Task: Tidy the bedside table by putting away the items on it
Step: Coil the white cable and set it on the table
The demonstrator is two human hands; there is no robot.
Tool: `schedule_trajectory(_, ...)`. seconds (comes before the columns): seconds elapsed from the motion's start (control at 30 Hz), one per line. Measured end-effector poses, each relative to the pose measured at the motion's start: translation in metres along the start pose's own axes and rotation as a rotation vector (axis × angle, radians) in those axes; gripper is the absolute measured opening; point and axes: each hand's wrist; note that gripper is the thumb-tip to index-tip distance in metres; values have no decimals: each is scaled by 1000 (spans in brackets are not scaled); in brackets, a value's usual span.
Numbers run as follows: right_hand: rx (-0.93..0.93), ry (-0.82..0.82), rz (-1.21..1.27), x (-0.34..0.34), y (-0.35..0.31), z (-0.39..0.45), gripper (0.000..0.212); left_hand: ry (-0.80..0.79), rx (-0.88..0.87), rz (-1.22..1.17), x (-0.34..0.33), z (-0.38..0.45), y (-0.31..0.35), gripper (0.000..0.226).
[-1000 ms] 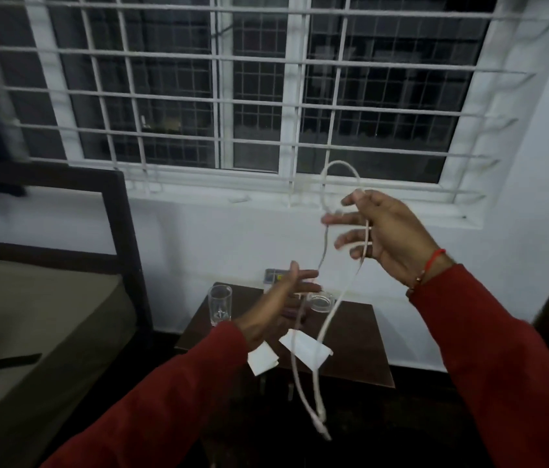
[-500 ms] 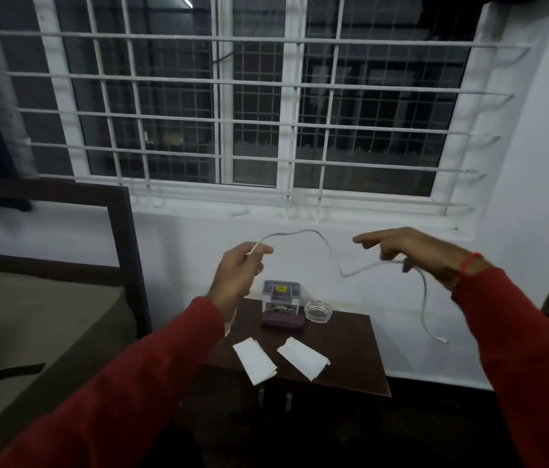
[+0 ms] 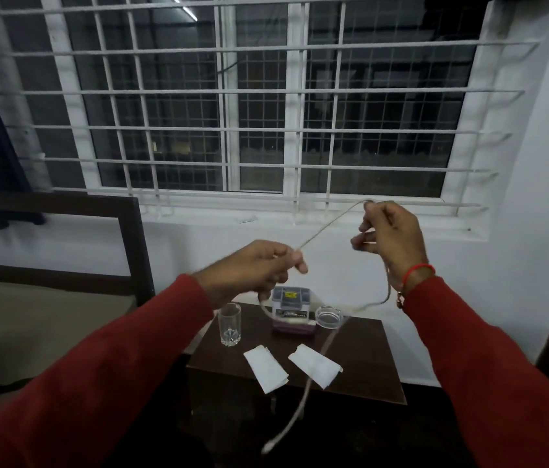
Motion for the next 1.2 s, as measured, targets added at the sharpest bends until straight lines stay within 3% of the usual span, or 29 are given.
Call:
schedule_trajectory(0.07, -47, 34, 21, 7, 2, 6, 29, -186, 26, -44, -1, -11, -2, 30)
schedule_trajectory(0.17, -58, 95, -178, 10, 13, 9, 29, -418, -22, -210, -9, -22, 3, 25)
schedule_trajectory(0.27, -78, -126, -387, 4, 26, 0, 26, -470, -182, -524, -10, -24, 18, 42)
schedule_trajectory(0.37, -55, -512, -519, -13, 34, -26, 26, -380, -378, -694, 1, -8, 34, 51)
schedule_trajectory(0.47, 3, -808, -620, -31, 31, -52, 25, -85, -441, -791, 11, 15, 40, 56)
schedule_trajectory(0.53, 83, -922, -704, -39, 27, -63, 26, 120, -421, -737, 14, 29, 37, 59)
schedule_trajectory(0.63, 215, -835, -710, -38, 12, -66, 27, 298, -278, -320, 18, 40, 28, 47)
schedule_trajectory(0.7, 299, -693, -707, -28, -2, -58, 24, 232, -127, -18, 16, 40, 19, 36)
schedule_trajectory(0.77, 365, -554, -723, -15, -16, -46, 19, 54, 45, 43, 6, 38, 11, 27)
schedule_trajectory(0.83, 368, -470, -677, -3, -23, -35, 18, -92, 193, -30, -7, 35, 8, 34)
schedule_trajectory(0.93, 331, -483, -577, 10, -25, -24, 13, -352, 345, -249, -18, 26, 11, 71)
schedule_trajectory(1.03, 289, -466, -423, 14, -15, -19, 9, -574, 231, -448, -22, 22, 21, 74)
schedule_trajectory(1.13, 215, -465, -307, 2, 6, -30, 17, -512, 19, -631, -25, 27, 38, 55)
schedule_trajectory(1.2, 151, -535, -387, -11, 22, -44, 18, -351, -106, -773, -23, 34, 44, 47)
Point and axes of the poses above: each hand's wrist, its own z-axis towards the middle knuckle, its own x-axis out of the back of the hand, y = z × x, and after that the axes turned 6 degrees about -y, right-handed
